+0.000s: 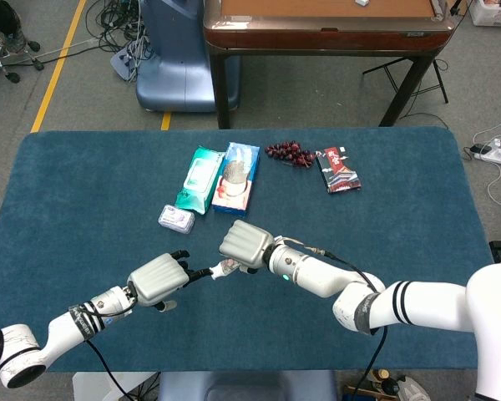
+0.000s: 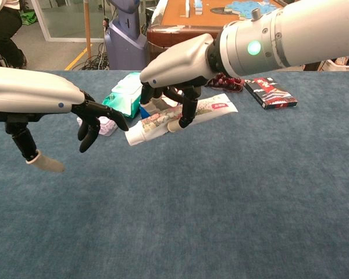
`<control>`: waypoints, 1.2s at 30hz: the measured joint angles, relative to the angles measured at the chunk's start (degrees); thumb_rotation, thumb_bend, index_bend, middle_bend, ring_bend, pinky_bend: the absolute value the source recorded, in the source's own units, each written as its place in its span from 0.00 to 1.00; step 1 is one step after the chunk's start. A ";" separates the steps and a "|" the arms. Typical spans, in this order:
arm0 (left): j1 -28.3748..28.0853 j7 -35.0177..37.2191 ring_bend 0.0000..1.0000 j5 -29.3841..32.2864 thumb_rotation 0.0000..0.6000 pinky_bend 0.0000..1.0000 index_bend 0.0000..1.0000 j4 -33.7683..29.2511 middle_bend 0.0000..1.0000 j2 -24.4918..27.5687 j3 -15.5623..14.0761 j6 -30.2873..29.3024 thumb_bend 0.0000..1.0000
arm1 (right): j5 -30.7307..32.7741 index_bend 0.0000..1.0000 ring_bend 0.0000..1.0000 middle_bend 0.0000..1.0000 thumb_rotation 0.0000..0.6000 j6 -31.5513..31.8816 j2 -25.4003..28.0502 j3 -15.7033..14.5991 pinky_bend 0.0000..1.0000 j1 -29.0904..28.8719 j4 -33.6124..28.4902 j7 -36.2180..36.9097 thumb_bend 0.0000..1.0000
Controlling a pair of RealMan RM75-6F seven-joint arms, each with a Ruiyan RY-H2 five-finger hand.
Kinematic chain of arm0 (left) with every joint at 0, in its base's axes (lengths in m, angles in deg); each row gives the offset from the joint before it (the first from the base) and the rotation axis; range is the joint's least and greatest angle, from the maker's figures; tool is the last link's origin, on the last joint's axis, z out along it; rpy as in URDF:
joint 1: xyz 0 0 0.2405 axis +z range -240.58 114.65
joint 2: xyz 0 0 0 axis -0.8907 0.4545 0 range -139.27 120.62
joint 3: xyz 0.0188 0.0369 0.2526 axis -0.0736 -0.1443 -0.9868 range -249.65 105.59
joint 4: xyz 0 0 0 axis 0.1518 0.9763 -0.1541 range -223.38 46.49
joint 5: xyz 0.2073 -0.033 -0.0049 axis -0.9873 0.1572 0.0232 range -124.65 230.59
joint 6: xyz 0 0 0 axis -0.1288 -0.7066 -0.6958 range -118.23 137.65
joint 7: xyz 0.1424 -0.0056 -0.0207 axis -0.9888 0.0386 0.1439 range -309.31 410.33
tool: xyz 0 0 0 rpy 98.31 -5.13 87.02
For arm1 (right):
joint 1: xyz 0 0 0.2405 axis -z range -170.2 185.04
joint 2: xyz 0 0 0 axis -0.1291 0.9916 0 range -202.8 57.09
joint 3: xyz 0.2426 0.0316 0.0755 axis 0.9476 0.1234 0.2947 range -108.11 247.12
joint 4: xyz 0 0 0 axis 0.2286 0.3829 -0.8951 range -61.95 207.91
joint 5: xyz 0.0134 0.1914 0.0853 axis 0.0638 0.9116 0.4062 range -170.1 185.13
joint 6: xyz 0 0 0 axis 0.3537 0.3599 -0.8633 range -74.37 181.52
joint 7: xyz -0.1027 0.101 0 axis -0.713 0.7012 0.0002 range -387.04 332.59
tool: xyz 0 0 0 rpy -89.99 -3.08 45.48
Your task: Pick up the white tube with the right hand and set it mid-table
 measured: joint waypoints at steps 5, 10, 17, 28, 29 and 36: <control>-0.41 -0.21 0.41 0.30 1.00 0.14 0.12 0.24 0.48 -0.23 -0.45 0.09 0.20 | 1.37 0.82 0.64 0.76 1.00 0.72 0.40 -1.01 0.37 -1.34 -1.26 -0.78 0.87; -0.54 -0.36 0.41 0.19 1.00 0.14 0.12 0.25 0.48 -0.28 -1.01 0.00 0.20 | 1.90 0.83 0.65 0.76 1.00 1.24 0.60 -1.47 0.37 -1.78 -1.67 -0.70 0.87; -0.71 -0.74 0.41 0.12 1.00 0.14 0.12 0.66 0.48 -0.89 -2.01 -0.25 0.20 | 1.81 0.84 0.66 0.76 1.00 1.74 0.61 -1.67 0.37 -2.21 -2.07 0.71 0.89; -0.78 -0.33 0.41 0.48 1.00 0.14 0.12 1.88 0.48 -1.73 -3.13 -0.81 0.20 | -1.55 0.88 0.70 0.79 1.00 1.67 0.94 -1.08 0.37 -1.58 -2.54 5.61 0.92; -0.80 -0.31 0.41 0.50 1.00 0.14 0.12 1.93 0.48 -1.76 -3.21 -0.81 0.20 | -1.96 0.89 0.70 0.79 1.00 1.71 0.95 -1.03 0.37 -1.44 -2.49 6.04 0.92; -1.10 -0.29 0.41 0.58 1.00 0.14 0.12 1.99 0.48 -1.93 -3.60 -0.92 0.20 | -5.03 0.90 0.71 0.80 1.00 2.34 1.00 -0.59 0.37 -0.32 -1.91 8.94 0.94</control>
